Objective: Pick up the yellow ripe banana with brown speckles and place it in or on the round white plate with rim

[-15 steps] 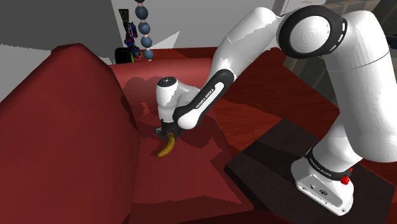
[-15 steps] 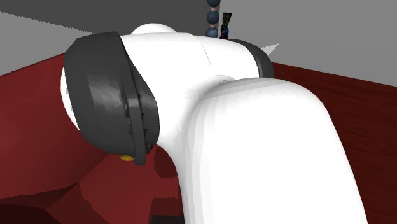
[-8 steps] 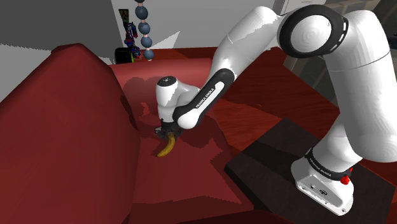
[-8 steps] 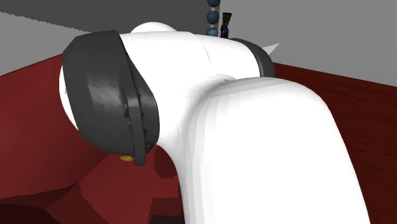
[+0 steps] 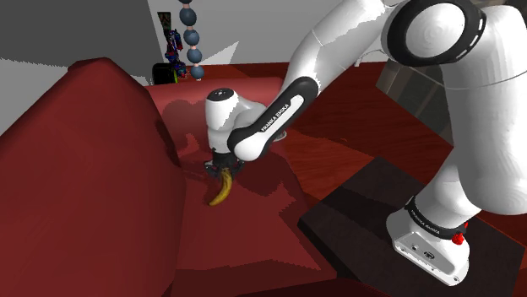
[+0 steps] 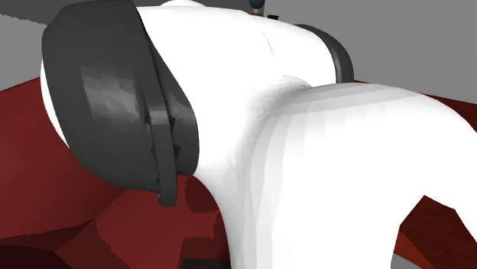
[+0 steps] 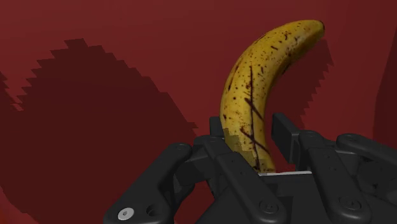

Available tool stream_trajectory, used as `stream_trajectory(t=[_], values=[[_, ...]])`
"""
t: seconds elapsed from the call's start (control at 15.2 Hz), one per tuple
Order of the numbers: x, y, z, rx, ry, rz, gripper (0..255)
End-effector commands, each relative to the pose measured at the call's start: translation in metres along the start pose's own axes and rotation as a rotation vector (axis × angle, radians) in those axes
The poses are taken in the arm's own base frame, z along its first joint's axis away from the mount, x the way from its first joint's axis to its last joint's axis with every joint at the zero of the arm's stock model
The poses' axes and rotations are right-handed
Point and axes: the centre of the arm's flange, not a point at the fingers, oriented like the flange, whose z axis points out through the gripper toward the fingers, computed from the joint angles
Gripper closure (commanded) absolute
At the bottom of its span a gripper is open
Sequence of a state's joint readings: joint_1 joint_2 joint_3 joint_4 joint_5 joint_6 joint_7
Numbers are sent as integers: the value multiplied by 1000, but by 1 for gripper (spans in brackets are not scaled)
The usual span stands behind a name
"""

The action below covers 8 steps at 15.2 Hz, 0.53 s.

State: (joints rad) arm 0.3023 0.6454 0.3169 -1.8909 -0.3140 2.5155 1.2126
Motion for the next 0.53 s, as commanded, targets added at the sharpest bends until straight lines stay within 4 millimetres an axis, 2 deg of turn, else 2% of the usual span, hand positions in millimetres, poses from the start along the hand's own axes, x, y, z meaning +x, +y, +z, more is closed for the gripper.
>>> stream_trajectory(t=[0.0,0.46], values=[[0,0,-11,0,0,0,255],[1,-1,-48,0,0,0,255]])
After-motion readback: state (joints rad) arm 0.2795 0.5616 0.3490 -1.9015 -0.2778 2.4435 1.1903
